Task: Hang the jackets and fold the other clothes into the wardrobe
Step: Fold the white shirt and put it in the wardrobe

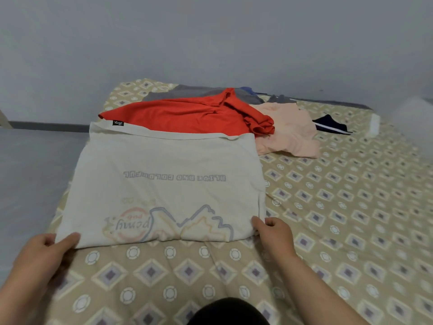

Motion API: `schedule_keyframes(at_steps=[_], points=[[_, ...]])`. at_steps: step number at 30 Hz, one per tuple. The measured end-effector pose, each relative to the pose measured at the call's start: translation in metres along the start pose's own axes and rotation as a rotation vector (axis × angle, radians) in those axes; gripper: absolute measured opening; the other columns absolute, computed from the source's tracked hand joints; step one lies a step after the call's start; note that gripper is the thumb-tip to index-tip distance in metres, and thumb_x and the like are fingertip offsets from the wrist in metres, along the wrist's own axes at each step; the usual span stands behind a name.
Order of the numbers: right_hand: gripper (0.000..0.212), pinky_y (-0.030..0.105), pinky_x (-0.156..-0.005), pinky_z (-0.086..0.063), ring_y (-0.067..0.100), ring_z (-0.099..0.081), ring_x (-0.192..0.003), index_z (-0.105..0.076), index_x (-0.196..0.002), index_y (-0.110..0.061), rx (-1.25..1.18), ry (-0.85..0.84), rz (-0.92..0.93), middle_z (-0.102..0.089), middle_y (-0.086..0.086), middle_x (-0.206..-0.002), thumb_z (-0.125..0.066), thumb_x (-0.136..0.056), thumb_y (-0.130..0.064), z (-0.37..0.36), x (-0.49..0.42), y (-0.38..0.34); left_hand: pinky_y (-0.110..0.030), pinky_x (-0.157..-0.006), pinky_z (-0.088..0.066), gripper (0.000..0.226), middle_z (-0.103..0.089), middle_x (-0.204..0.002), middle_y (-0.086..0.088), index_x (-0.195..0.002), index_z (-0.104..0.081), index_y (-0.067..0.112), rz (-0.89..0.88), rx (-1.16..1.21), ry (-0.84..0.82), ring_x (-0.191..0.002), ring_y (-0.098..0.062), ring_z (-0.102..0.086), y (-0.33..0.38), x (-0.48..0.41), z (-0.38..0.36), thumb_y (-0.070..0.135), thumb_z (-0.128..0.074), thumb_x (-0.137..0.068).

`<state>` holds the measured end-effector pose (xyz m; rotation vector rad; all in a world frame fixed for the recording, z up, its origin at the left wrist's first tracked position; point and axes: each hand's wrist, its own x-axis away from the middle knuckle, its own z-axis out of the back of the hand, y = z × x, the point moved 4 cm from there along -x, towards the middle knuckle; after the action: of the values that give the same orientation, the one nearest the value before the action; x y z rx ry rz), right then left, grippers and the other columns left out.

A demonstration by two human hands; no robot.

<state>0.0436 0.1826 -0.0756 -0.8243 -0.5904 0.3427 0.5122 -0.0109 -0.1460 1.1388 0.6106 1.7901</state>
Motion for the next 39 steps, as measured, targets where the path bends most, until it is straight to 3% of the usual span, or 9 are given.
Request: schedule_keyframes(at_steps=[5,11,13,16,18,21,24,28,39], points=[[0.013,0.029,-0.053,-0.035,0.021,-0.043,-0.056,-0.056,-0.074,-0.007,-0.273,-0.002,-0.178,-0.053,0.012,-0.068,-0.061,-0.086,-0.005,0.006,-0.005,0.007,-0.041,-0.044,-0.049,0.018,-0.063,-0.068,-0.02,-0.086,-0.057,0.012,-0.097,-0.037,0.105,-0.047,-0.033,-0.059,0.014,0.018,-0.006,0.028,-0.065,-0.09],[0.008,0.016,-0.03,-0.021,0.004,-0.035,-0.037,-0.057,-0.095,-0.016,-0.884,-0.158,-0.31,-0.048,-0.005,-0.053,-0.054,-0.1,-0.011,0.028,-0.012,0.015,-0.011,-0.034,-0.035,0.015,-0.053,-0.045,0.004,-0.091,-0.054,0.013,0.03,0.52,-0.025,-0.031,-0.002,-0.04,0.017,0.014,0.004,0.02,-0.046,-0.102],[0.011,0.014,-0.027,-0.023,0.002,-0.039,-0.036,-0.058,-0.093,-0.022,-0.981,-0.173,-0.347,-0.049,-0.006,-0.053,-0.053,-0.1,-0.015,0.036,-0.015,0.013,-0.012,-0.033,-0.028,0.015,-0.046,-0.057,0.008,-0.102,-0.053,0.012,0.115,0.687,-0.123,-0.035,0.001,-0.039,0.017,0.011,0.006,0.023,-0.042,-0.103],[0.009,0.014,-0.028,-0.038,0.005,-0.054,-0.037,-0.058,-0.095,-0.022,-1.086,-0.241,-0.423,-0.061,0.001,-0.057,-0.052,-0.101,-0.02,0.04,-0.015,0.01,-0.011,-0.036,-0.026,0.01,-0.041,-0.053,0.009,-0.083,-0.049,0.018,0.062,0.745,-0.175,-0.035,0.001,-0.039,0.029,0.012,0.014,0.021,-0.053,-0.092],[0.005,0.018,-0.031,-0.046,0.013,-0.059,-0.038,-0.056,-0.101,-0.018,-1.048,-0.303,-0.475,-0.065,0.009,-0.062,-0.052,-0.101,-0.02,0.038,-0.012,0.013,-0.011,-0.035,-0.027,0.009,-0.043,-0.048,0.008,-0.08,-0.048,0.019,0.08,0.756,-0.228,-0.035,0.001,-0.039,0.031,0.013,0.013,0.017,-0.057,-0.079],[0.012,0.022,-0.035,-0.051,0.018,-0.061,-0.041,-0.057,-0.107,-0.005,-0.808,-0.384,-0.488,-0.063,0.016,-0.065,-0.055,-0.099,-0.014,0.036,-0.007,0.023,-0.01,-0.033,-0.027,0.011,-0.041,-0.049,0.001,-0.087,-0.05,0.012,0.118,0.578,-0.223,-0.035,-0.005,-0.036,0.018,0.005,0.016,0.004,-0.049,-0.095],[0.01,0.024,-0.042,-0.055,0.02,-0.066,-0.05,-0.057,-0.105,0.001,-0.664,-0.433,-0.43,-0.065,0.016,-0.072,-0.055,-0.095,0.001,0.038,-0.007,0.033,-0.012,-0.035,-0.029,0.013,-0.037,-0.049,-0.006,-0.091,-0.049,0.006,0.137,0.345,-0.258,-0.034,-0.013,-0.032,0.002,-0.003,0.024,0.015,-0.051,-0.1],[0.007,0.024,-0.044,-0.055,0.019,-0.069,-0.055,-0.059,-0.103,-0.007,-0.521,-0.359,-0.352,-0.067,0.011,-0.078,-0.053,-0.101,-0.011,0.043,-0.01,0.038,-0.017,-0.04,-0.031,0.027,-0.041,-0.051,-0.011,-0.083,-0.051,0.006,0.113,0.224,-0.265,-0.039,-0.019,-0.036,-0.002,-0.005,0.036,0.027,-0.053,-0.1],[0.009,0.025,-0.041,-0.046,0.019,-0.048,-0.046,-0.055,-0.094,-0.001,-0.267,-0.35,-0.322,-0.051,0.01,-0.059,-0.05,-0.099,-0.008,0.105,0.017,0.056,-0.02,-0.052,-0.015,0.028,-0.034,-0.05,-0.006,-0.078,-0.059,0.002,0.169,-0.114,-0.29,-0.045,-0.011,-0.025,-0.027,0.056,0.069,0.025,-0.071,-0.089]])
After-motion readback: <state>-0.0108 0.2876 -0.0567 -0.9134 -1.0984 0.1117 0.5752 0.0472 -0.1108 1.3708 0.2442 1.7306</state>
